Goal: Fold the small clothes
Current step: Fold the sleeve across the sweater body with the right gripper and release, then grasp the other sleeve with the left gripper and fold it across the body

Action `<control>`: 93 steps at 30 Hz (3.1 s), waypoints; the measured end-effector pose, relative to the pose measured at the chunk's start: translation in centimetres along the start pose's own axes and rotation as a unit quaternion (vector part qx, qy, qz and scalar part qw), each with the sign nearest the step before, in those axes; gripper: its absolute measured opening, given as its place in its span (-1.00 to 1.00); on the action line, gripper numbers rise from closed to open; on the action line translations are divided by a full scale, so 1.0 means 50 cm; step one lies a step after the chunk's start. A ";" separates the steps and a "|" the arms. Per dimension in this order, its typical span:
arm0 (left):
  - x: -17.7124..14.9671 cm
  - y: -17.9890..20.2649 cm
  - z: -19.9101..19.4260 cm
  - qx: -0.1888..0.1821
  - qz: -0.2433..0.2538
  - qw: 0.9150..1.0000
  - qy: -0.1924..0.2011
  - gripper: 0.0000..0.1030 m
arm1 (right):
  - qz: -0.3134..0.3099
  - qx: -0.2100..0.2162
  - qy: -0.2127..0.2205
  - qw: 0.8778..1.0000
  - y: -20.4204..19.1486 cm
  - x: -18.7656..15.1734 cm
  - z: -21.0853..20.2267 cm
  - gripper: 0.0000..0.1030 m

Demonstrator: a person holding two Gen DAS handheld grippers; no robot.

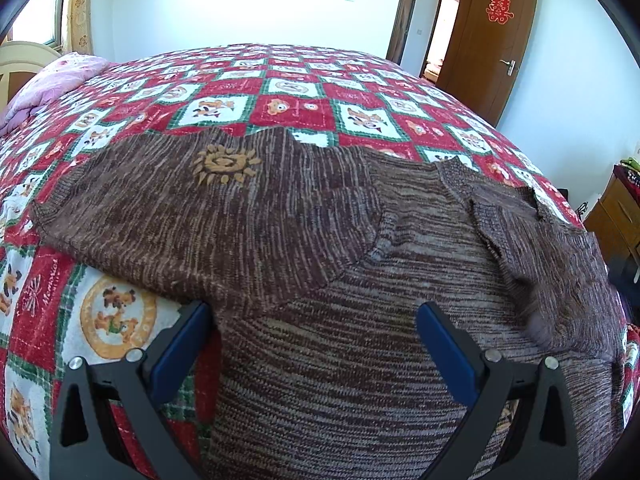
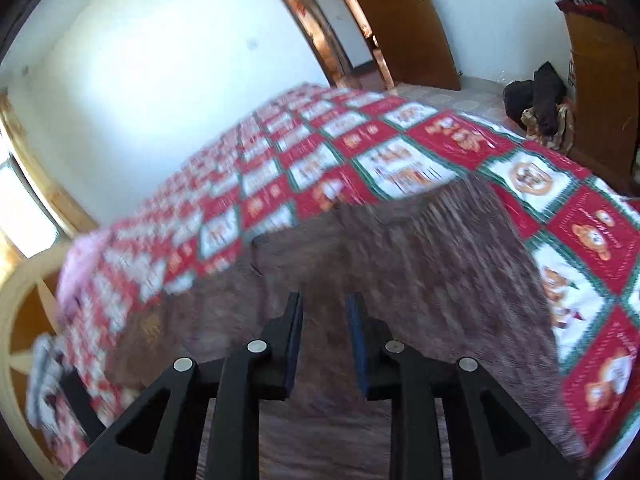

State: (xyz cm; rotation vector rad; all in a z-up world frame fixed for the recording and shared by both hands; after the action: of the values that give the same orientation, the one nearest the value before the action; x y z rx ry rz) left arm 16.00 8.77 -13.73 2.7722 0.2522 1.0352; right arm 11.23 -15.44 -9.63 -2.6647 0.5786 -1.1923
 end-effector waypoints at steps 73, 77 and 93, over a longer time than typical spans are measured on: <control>-0.025 -0.007 -0.029 0.044 0.031 0.998 -0.024 1.00 | -0.056 -0.086 0.006 0.995 0.012 -0.132 -0.081 -0.12; -0.029 -0.071 -0.087 0.025 -0.019 1.000 -0.001 1.00 | -0.026 -0.071 0.038 0.996 0.031 -0.131 -0.105 -0.06; 0.159 -0.416 -0.039 0.076 -0.279 0.956 0.053 0.61 | -0.018 -0.063 0.037 0.997 0.034 -0.129 -0.100 0.04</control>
State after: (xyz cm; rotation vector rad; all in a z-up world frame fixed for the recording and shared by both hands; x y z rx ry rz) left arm 18.60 30.88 -11.81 2.5177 1.0961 1.0340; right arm 3.14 -14.31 -11.19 -2.7546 0.6410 -1.3112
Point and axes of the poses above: each gripper's, at about its wrist camera, not at the fingertips, and z roughly the way its jaws point, y to its right, x to its top, the point moved 2 cm from there along z, roughly the way its jaws point, and after that the axes turned 6 degrees about -z, right-handed, at the moved point
